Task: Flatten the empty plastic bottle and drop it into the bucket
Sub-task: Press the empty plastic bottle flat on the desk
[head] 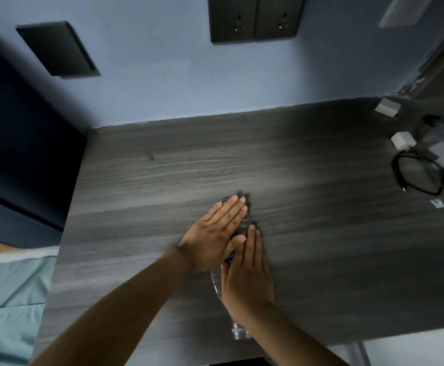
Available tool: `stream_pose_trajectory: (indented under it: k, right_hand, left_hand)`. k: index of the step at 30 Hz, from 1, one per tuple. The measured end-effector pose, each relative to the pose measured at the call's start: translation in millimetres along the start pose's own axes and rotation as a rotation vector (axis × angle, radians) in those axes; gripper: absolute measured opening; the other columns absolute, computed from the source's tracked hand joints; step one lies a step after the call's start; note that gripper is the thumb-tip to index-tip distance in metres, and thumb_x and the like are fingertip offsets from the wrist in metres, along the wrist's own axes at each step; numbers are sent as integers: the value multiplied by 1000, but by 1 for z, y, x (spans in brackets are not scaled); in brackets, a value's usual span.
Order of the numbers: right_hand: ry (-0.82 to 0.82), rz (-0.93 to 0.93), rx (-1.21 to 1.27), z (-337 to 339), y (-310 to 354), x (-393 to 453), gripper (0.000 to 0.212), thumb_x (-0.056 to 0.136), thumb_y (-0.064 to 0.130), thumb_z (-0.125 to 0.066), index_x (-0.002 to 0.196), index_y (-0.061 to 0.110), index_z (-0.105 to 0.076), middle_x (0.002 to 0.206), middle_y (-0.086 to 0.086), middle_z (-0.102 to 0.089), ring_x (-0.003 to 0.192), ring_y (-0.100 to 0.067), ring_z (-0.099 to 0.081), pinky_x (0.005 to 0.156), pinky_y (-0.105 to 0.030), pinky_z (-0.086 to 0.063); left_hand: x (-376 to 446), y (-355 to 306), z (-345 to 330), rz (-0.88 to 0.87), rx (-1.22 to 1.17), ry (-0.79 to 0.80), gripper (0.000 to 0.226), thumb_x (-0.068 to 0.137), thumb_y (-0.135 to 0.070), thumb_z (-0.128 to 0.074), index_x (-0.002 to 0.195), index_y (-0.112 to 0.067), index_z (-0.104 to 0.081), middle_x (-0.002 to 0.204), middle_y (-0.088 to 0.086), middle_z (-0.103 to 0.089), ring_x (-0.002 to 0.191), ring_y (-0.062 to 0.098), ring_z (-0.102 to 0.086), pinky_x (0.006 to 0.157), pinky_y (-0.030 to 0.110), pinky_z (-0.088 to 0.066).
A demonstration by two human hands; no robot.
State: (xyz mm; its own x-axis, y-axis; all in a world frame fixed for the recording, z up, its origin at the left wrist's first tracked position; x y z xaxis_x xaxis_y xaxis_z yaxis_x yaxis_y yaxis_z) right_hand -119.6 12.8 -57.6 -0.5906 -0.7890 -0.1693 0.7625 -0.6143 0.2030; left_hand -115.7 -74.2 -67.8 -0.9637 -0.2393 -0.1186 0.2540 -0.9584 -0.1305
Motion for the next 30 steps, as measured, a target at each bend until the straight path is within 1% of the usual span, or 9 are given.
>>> stream_pose_trajectory:
  k: [3, 8, 12, 17, 20, 22, 25, 27, 30]
  right_hand:
    - [20, -10, -2, -3, -1, 2, 60, 82, 31, -33, 120, -9, -57, 130, -29, -55, 123, -39, -52, 98, -48, -49]
    - [22, -12, 7, -9, -2, 4, 59, 81, 29, -35, 118, -12, -57, 126, -32, -57, 120, -42, -54, 96, -52, -49]
    - [47, -7, -24, -12, -2, 7, 59, 81, 28, -34, 116, -14, -57, 125, -35, -56, 119, -45, -53, 95, -54, -49]
    - [76, 37, -52, -5, -1, 5, 60, 81, 28, -33, 116, -15, -57, 125, -36, -55, 120, -47, -52, 95, -54, -49]
    - [-13, 158, -32, 0, -1, 7, 58, 89, 30, -41, 130, -12, -44, 141, -34, -38, 133, -46, -34, 109, -53, -32]
    - [-26, 240, -50, 1, -2, 6, 66, 89, 34, -52, 135, -10, -35, 146, -29, -31, 138, -42, -27, 117, -44, -18]
    - [-22, 249, -53, 2, -4, 4, 64, 89, 37, -38, 132, -10, -35, 142, -29, -38, 135, -39, -33, 119, -39, -2]
    - [-42, 246, -78, 2, -3, 4, 65, 86, 38, -32, 127, -10, -47, 135, -28, -49, 129, -37, -45, 117, -42, -21]
    - [-22, 258, -121, 0, 0, 3, 64, 85, 41, -36, 123, -8, -53, 132, -27, -54, 126, -35, -49, 104, -45, -44]
  left_hand:
    - [1, 0, -5, -6, 8, 18, 58, 89, -49, 0, 135, -18, 18, 147, -2, 21, 130, 9, 37, 107, 33, 27]
    - [5, 3, -13, -4, -15, 23, 58, 89, -48, -2, 135, -19, 18, 147, -3, 20, 132, 11, 34, 107, 38, 26]
    - [7, 4, -13, 7, -72, 26, 59, 87, -50, 0, 133, -22, 22, 144, -7, 26, 130, 6, 38, 106, 28, 29]
    - [5, 1, -12, 15, -62, 10, 59, 89, -50, -4, 133, -20, 21, 144, -6, 25, 129, 7, 37, 115, 28, 16]
    - [3, 2, -13, 14, -79, 25, 58, 91, -47, -9, 133, -21, 21, 144, -6, 25, 129, 6, 38, 113, 26, 19]
    - [3, 3, -13, 18, -72, 21, 59, 90, -48, -7, 134, -20, 19, 145, -5, 24, 130, 8, 37, 112, 27, 19]
    - [3, 2, -13, 15, -62, 21, 60, 89, -50, -6, 134, -20, 18, 146, -5, 22, 131, 10, 34, 113, 29, 18]
    - [3, 3, -15, 22, -59, -1, 60, 89, -51, -6, 134, -20, 19, 145, -6, 23, 132, 10, 34, 112, 26, 21]
    - [2, 3, -13, 15, -89, -1, 61, 88, -52, -5, 135, -22, 19, 144, -8, 25, 132, 8, 34, 107, 16, 31]
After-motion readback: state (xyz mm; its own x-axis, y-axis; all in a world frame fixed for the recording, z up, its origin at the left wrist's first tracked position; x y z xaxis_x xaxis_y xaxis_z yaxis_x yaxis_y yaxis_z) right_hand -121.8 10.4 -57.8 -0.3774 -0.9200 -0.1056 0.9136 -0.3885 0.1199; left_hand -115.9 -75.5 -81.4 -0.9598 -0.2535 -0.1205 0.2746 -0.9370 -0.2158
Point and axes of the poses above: each hand's wrist, its own x-axis towards the middle knuckle, its own z-axis out of the back of the hand, y = z × x, the point moved 7 cm from there along x, towards the middle knuckle
